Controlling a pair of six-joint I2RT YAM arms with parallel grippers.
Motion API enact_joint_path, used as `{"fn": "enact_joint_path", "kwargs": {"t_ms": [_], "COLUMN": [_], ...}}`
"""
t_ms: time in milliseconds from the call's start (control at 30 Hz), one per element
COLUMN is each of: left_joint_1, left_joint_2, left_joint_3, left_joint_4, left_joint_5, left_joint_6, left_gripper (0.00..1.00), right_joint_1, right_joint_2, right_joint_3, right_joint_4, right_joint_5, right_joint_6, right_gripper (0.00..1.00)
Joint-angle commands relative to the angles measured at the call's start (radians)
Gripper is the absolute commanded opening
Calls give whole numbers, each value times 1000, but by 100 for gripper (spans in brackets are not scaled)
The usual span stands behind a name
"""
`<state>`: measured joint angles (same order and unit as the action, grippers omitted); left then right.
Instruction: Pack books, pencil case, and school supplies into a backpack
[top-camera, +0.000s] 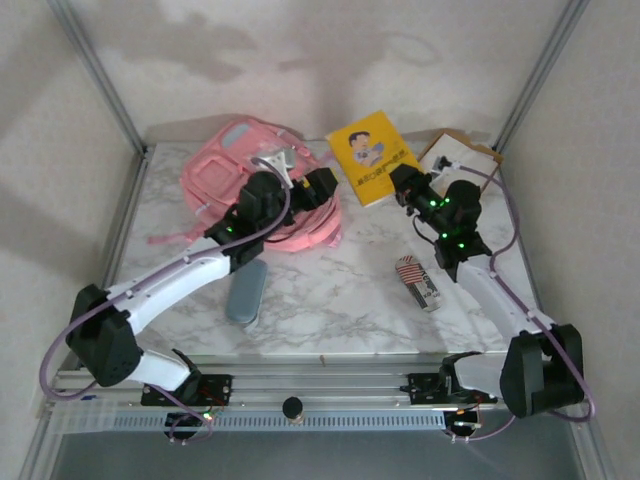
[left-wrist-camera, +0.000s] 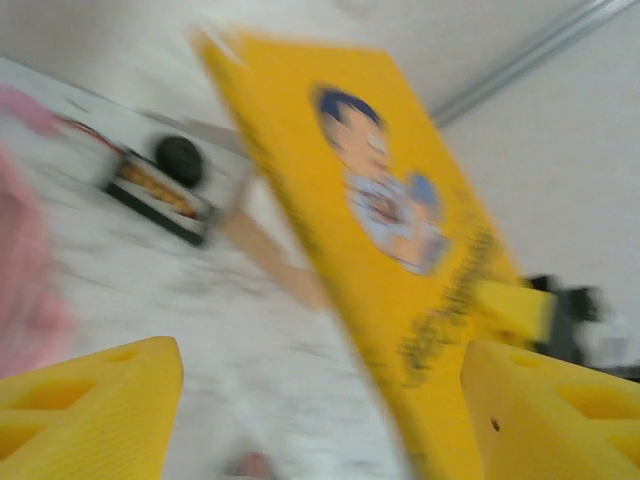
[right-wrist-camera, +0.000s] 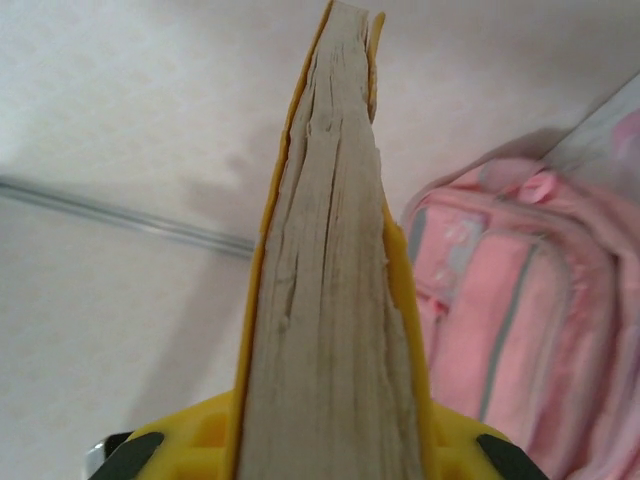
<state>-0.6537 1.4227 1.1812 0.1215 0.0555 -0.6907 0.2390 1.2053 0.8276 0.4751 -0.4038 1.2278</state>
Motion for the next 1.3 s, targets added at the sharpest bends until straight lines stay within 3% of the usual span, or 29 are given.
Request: {"fn": "enact_joint_path", "kwargs": {"t_ms": [0,100,200,433,667,1000,1267], "left_joint_1": [51,55,50,43,35,57,87], "left_joint_2": [49,193,318,476,592,741,770], "left_joint_3": [93,226,300,367,406,527,546], "left_joint_4": [-392,-567,-631,-602,-542,-570,-567], "left_joint_5": [-133,-230,-335,-413,-507,-503,-461], "left_joint_6": [311,447,543,697,829,890,917], "left_gripper": [76,79,81,80,72,64,41], "right_joint_1": [-26,-66,-106,-152,-159,-161,-164], "right_joint_2": [-84,-116,-141,-149,-137,-130,-118], "right_joint_3": [13,-28,-67,-114,-87,-96,-114], "right_joint_4": [-93,-109,-108,-81,-107,-115,-98], "right_joint_5": [-45,-85,-108,-151,-159,-156,-151], "right_joint_6": [-110,-108,-102,-79,-108,-120,-120], "right_gripper": [0,0,0,0,0,0,0]}}
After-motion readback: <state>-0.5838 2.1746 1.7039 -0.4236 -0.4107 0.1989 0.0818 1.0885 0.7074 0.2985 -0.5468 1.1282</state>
